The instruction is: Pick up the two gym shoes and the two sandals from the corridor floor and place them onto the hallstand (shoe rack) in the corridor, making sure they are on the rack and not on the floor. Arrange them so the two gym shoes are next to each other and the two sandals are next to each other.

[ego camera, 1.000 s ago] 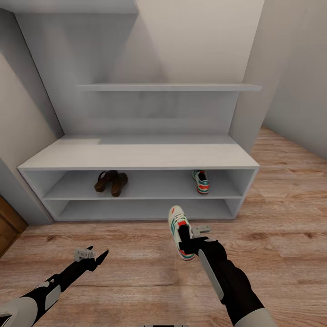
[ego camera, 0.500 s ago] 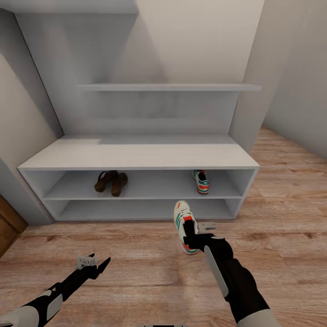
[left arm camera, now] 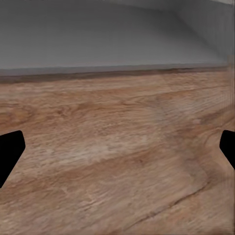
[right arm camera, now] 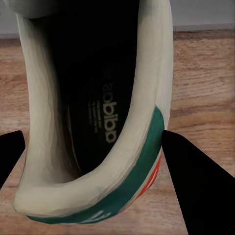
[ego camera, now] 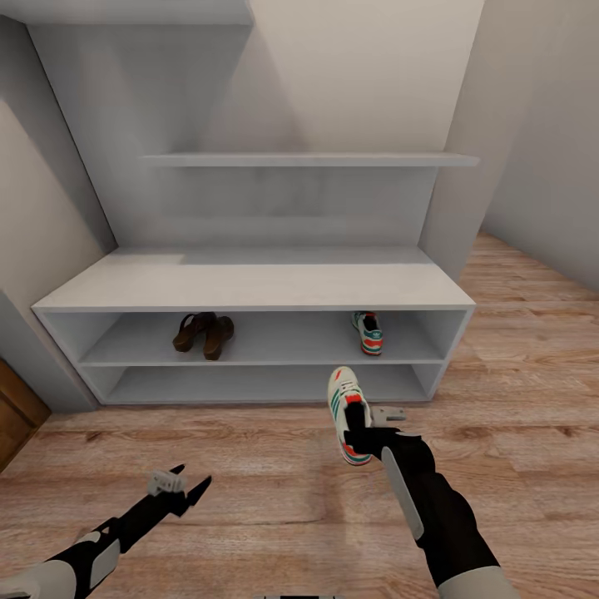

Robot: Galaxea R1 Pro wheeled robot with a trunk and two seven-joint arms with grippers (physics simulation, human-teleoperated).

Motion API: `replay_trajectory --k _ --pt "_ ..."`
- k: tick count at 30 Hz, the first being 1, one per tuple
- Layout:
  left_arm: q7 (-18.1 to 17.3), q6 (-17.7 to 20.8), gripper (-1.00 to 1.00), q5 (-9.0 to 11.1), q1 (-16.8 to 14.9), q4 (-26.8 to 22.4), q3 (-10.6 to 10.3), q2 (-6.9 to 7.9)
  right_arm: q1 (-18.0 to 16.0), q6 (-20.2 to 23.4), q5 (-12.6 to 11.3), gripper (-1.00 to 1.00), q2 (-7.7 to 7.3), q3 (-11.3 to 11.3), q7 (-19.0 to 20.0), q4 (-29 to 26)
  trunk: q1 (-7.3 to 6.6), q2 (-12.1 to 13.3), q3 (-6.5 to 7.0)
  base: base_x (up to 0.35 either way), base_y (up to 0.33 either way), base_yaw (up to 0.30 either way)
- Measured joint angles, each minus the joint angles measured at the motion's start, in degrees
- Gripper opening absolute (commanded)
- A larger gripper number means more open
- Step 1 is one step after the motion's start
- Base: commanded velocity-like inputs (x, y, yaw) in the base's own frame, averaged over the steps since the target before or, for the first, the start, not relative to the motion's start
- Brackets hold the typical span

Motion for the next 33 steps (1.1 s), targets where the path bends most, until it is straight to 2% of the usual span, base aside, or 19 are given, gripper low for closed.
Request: replay_trajectory --k 5,6,15,25,33 --pt "-1.6 -0.9 1.0 -0.2 0.0 0.0 -1.6 -0.06 -0.1 0.0 0.0 -1.0 0.02 0.0 0.0 0.1 0.0 0.0 0.0 0.0 0.0 0.0" --pt "-8.4 -1.0 1.0 -0.4 0.0 0.0 -4.2 -0.06 -0.2 -0.1 0.0 -1.0 0.02 0.0 0.0 0.2 0.0 0.0 0.0 0.0 0.0 0.0" --pt "-8.7 -1.0 1.0 -0.3 0.0 0.0 -4.3 -0.07 -0.6 -0.6 0.0 -1.0 0.02 0.0 0.0 0.5 0.0 0.0 0.0 0.0 0.0 0.0" --pt "-8.7 -1.1 1.0 -0.3 0.0 0.0 -4.3 -0.07 -0.6 -6.1 0.1 -1.0 -0.04 0.0 0.0 0.6 0.0 0.0 0.0 0.0 0.0 0.0" --pt "-8.8 -1.1 1.0 -0.3 0.0 0.0 -4.4 -0.34 -0.6 -7.1 0.0 -1.0 -0.06 0.0 0.0 0.6 0.0 0.0 0.0 0.0 0.0 0.0"
